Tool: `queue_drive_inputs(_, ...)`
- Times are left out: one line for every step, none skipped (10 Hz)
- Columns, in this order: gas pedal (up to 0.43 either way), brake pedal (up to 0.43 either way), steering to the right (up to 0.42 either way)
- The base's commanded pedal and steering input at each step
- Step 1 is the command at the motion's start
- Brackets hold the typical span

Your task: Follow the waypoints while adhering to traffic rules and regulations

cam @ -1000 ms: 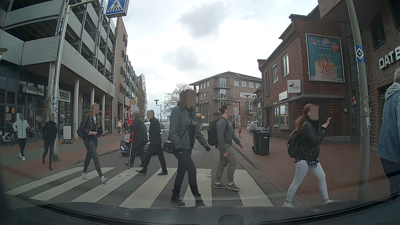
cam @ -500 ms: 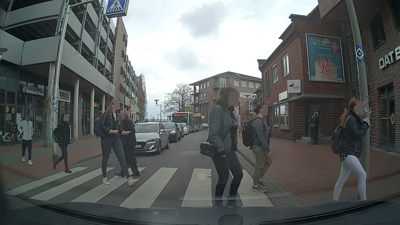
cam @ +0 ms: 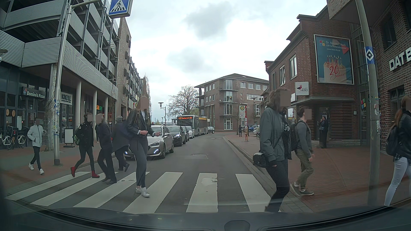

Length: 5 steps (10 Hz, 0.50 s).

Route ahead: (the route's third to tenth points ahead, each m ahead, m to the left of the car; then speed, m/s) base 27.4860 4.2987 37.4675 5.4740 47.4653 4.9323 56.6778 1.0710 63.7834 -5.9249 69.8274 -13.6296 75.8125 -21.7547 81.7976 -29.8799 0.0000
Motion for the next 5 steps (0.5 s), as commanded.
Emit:
queue_drive_inputs(0.0,0.274,-0.001)
queue_drive_inputs(0.0,0.274,-0.001)
queue_drive_inputs(0.0,0.274,-0.001)
queue_drive_inputs(0.0,0.274,-0.001)
queue_drive_inputs(0.0,0.274,-0.001)
